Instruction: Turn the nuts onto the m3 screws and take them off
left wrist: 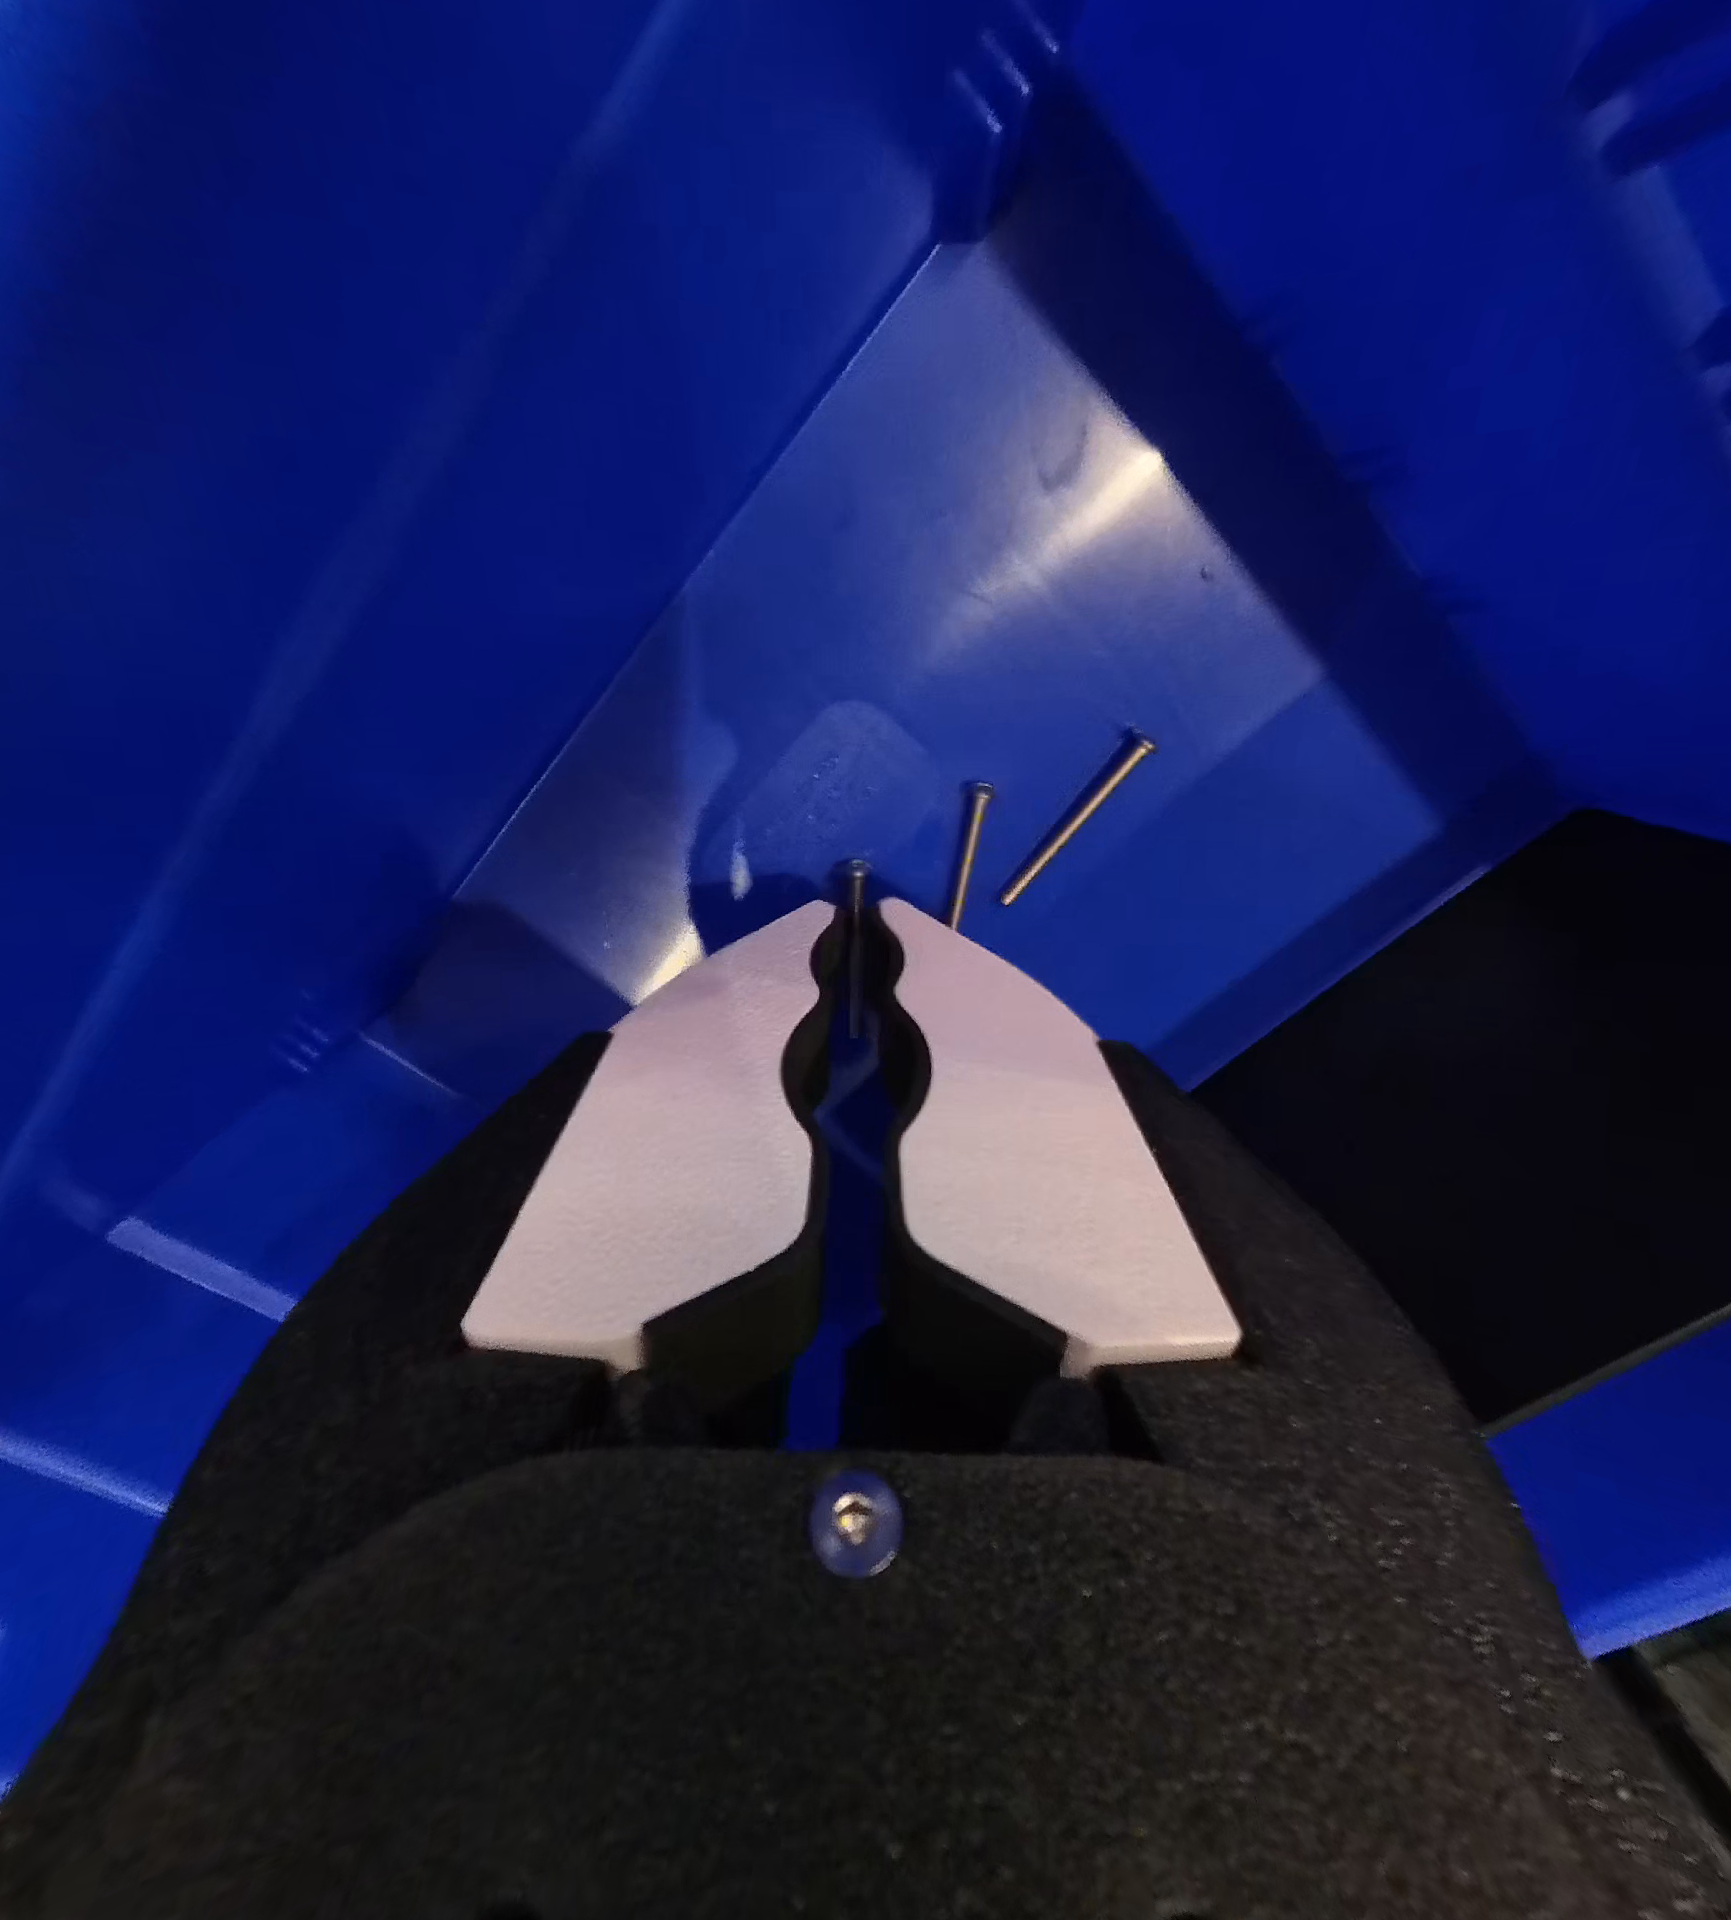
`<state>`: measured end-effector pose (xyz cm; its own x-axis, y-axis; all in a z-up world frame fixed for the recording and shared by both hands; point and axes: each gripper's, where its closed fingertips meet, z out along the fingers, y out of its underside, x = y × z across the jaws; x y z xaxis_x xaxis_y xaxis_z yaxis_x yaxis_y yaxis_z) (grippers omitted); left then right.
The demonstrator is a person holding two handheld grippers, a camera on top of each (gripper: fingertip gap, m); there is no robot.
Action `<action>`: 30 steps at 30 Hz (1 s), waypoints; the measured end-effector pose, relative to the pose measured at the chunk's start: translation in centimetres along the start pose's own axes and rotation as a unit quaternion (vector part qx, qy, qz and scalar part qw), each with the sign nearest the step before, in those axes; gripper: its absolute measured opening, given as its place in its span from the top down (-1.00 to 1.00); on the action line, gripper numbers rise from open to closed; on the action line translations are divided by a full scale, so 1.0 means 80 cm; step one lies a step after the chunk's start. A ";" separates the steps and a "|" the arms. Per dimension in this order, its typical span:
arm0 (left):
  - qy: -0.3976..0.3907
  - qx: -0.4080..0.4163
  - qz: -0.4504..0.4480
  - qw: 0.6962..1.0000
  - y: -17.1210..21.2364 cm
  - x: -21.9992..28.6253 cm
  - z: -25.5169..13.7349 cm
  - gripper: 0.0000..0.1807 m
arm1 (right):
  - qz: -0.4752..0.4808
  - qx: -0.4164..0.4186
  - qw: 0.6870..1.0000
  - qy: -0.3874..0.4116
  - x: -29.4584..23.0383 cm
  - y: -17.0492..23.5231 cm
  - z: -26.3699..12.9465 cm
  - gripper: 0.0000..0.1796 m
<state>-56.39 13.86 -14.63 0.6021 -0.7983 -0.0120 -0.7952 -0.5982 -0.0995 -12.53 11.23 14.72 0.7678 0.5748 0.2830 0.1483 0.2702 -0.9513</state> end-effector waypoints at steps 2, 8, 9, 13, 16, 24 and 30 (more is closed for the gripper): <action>-0.008 -0.001 0.010 1.000 0.000 0.000 0.000 0.97 | -0.001 0.002 1.000 0.003 0.002 -0.001 -0.001 0.35; -0.018 0.004 0.009 1.000 0.002 -0.002 -0.005 0.97 | 0.004 0.004 1.000 0.000 0.002 -0.001 -0.003 0.35; -0.022 0.015 0.004 1.000 0.001 -0.004 -0.011 0.97 | 0.006 0.005 1.000 -0.001 0.002 -0.001 -0.002 0.35; -0.038 0.108 -0.029 0.993 -0.019 -0.010 -0.064 0.97 | 0.011 0.001 1.000 -0.014 -0.005 0.006 0.006 0.35; -0.052 0.204 -0.045 0.977 -0.049 -0.006 -0.131 0.97 | 0.021 -0.005 0.999 -0.035 -0.018 0.015 0.018 0.36; -0.022 0.474 -0.021 0.880 -0.173 0.095 -0.293 0.98 | 0.122 0.012 0.979 -0.160 -0.094 0.028 0.053 0.40; 0.004 0.617 -0.002 0.787 -0.258 0.172 -0.356 0.98 | 0.331 0.073 0.911 -0.233 -0.131 0.001 0.052 0.51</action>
<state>-33.79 13.23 15.57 0.5998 -0.8001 -0.0039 -0.1142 -0.0808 -0.9902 -23.16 8.49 12.18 0.3062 0.9053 -0.2942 -0.3625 -0.1749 -0.9154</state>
